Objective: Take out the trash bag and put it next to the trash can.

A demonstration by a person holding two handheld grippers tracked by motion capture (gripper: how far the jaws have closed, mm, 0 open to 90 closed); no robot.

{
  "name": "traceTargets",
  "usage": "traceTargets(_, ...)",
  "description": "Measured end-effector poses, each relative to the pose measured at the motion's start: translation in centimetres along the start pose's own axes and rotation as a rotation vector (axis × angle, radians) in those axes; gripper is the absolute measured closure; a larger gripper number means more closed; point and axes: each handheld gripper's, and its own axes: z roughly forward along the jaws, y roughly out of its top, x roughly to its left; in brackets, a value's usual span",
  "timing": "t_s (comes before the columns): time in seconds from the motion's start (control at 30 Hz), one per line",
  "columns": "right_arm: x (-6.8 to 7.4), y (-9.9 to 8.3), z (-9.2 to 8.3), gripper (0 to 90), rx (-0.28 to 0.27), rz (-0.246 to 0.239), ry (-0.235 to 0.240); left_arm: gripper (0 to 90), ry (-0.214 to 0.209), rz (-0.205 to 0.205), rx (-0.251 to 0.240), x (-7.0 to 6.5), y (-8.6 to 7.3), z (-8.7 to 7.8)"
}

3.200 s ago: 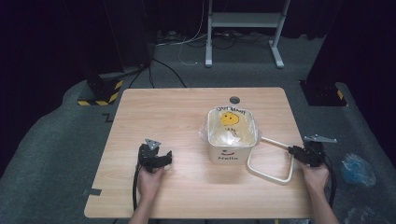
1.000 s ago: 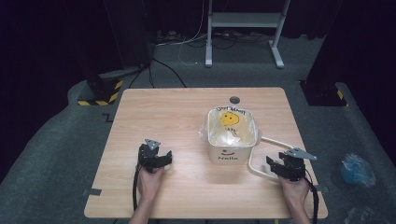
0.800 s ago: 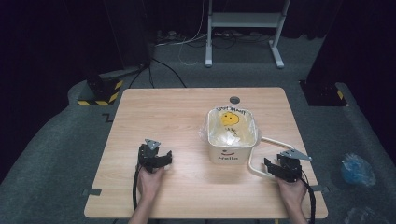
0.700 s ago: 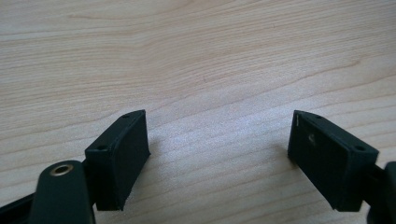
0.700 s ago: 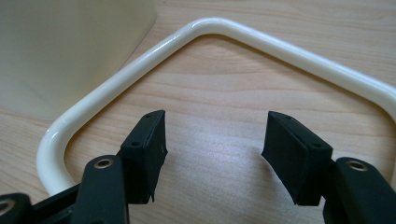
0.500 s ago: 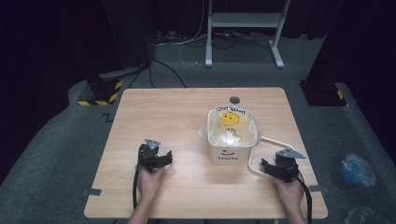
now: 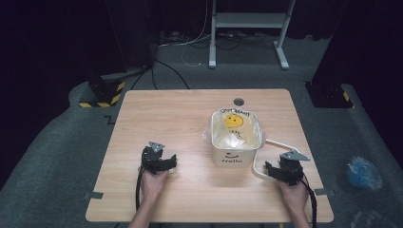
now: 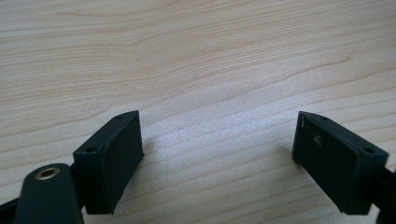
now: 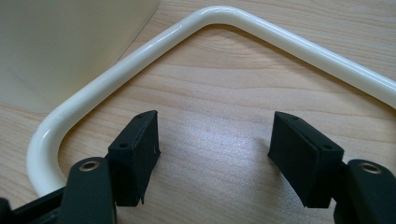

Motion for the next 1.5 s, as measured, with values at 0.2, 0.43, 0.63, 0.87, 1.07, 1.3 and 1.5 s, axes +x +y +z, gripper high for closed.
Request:
traceTargets(0.2,0.0,0.0,0.0,32.6,0.000,0.002,0.002,15.4,-0.045,-0.072,0.005,-0.2,0.9,-0.1)
traceTargets(0.43,0.0,0.0,0.0,32.2,0.001,0.000,0.006,18.6,-0.091,-0.099,-0.020,-0.8,2.3,-0.9)
traceTargets(0.63,0.1,0.0,0.0,32.2,0.001,-0.003,0.008,27.3,-0.098,-0.059,-0.003,-1.4,3.5,-1.3)
traceTargets(0.87,0.1,0.0,0.0,32.1,0.001,-0.003,0.008,26.3,-0.161,-0.065,-0.033,-2.4,5.1,-2.1)
traceTargets(1.07,0.0,0.0,0.0,32.1,0.001,-0.003,0.008,26.2,-0.206,-0.071,-0.056,-3.2,6.6,-3.0)
traceTargets(1.3,0.0,0.0,0.0,32.0,0.001,-0.003,0.008,26.2,-0.225,-0.063,-0.083,-3.8,7.8,-3.7)
traceTargets(1.5,0.1,0.1,0.1,31.7,0.003,-0.002,0.006,25.9,-0.249,-0.047,-0.107,-4.6,8.7,-4.4)
